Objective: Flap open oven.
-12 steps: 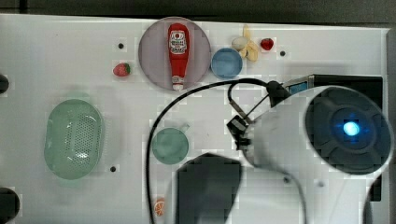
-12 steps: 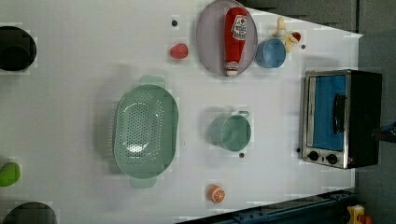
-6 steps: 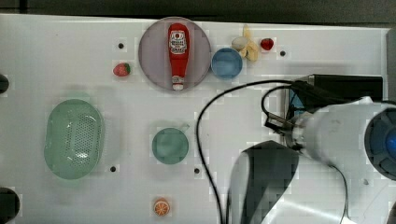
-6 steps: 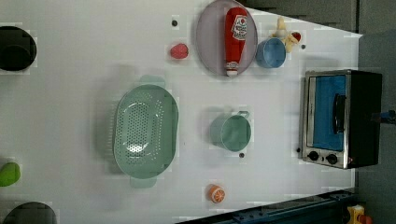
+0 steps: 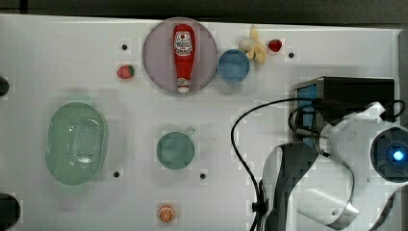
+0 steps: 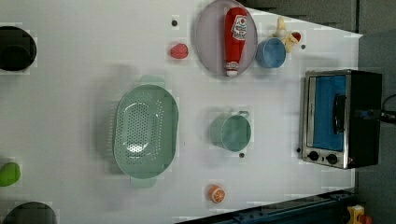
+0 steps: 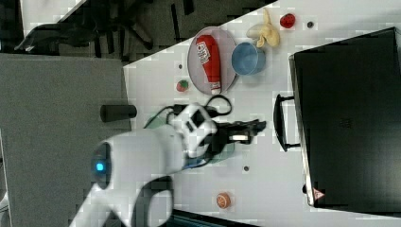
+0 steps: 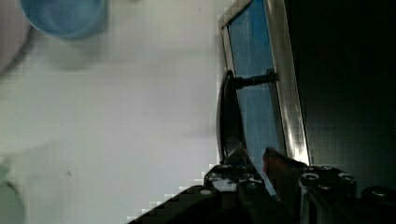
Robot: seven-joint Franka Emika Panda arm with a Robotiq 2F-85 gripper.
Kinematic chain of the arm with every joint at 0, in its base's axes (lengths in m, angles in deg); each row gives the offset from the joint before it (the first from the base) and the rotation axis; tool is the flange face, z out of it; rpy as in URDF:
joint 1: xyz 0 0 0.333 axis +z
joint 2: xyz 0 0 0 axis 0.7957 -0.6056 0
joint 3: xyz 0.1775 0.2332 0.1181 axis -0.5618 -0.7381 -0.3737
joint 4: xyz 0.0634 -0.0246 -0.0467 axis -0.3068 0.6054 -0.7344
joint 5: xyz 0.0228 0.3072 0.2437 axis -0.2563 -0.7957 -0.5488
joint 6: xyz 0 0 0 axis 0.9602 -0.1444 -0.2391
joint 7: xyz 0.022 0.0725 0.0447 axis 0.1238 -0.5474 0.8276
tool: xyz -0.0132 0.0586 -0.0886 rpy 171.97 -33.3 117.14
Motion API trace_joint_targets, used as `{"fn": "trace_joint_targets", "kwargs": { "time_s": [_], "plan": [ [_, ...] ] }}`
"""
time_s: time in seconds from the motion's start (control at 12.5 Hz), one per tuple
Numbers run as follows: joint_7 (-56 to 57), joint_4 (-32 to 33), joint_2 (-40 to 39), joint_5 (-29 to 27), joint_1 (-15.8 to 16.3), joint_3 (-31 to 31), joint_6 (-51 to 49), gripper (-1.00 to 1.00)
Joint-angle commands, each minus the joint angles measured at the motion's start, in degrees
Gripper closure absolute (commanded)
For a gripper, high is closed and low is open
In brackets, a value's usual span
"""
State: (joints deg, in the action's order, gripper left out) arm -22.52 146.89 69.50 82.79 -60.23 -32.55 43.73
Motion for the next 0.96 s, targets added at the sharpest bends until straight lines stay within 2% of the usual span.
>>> {"fn": "trace_joint_targets", "kwargs": {
  "time_s": [0.08, 0.56, 0.96],
  "plan": [
    [7.61, 1.72, -1.91, 0.19, 0.01, 2.08, 6.76, 0.65],
    [7.56, 1.97, -8.65, 0.16, 0.01, 2.67, 9.02, 0.65],
    [6.77, 2.4, -9.92, 0.41, 0.63, 1.33, 9.87, 0.65]
  ]
}}
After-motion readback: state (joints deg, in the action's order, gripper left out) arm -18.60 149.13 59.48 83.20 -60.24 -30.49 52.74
